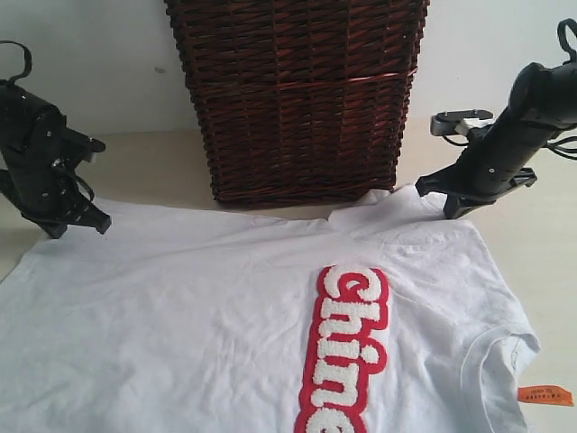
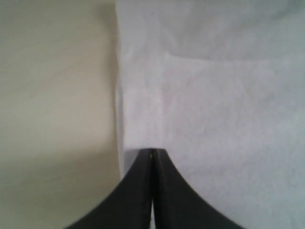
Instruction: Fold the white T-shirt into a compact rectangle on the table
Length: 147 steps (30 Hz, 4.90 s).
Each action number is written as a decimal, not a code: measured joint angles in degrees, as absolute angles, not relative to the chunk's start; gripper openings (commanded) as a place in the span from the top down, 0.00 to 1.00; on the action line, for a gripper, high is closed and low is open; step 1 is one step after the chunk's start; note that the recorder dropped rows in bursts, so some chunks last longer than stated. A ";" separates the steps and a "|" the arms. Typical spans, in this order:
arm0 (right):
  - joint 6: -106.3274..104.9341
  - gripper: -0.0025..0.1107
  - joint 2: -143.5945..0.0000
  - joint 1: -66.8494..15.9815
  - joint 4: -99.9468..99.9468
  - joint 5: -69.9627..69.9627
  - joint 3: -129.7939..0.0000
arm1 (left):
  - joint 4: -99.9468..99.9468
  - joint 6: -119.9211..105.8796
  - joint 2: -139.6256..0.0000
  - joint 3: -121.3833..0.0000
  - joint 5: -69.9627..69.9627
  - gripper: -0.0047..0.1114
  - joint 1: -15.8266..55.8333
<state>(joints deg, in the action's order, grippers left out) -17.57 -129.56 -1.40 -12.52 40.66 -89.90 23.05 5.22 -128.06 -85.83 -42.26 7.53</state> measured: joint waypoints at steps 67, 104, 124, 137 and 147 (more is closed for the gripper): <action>14.52 0.98 -121.22 8.67 22.41 57.65 -71.42 | -13.53 -19.96 -87.84 -59.31 -15.99 0.96 6.39; -39.58 0.98 -123.44 -3.87 -60.97 29.69 -93.48 | -13.53 -24.15 -89.40 -62.35 -6.33 0.96 5.16; -14.65 0.98 -121.74 2.14 -21.90 41.21 -85.69 | -31.52 -47.65 -97.53 -62.48 -31.80 0.96 11.16; -17.94 0.98 -110.10 2.14 -21.90 42.57 -84.17 | -8.89 -24.47 -110.68 -57.94 -39.55 0.96 20.98; -18.66 0.98 -102.57 2.14 -21.90 43.61 -77.76 | 3.81 -10.37 -109.73 -54.54 -42.71 0.96 21.24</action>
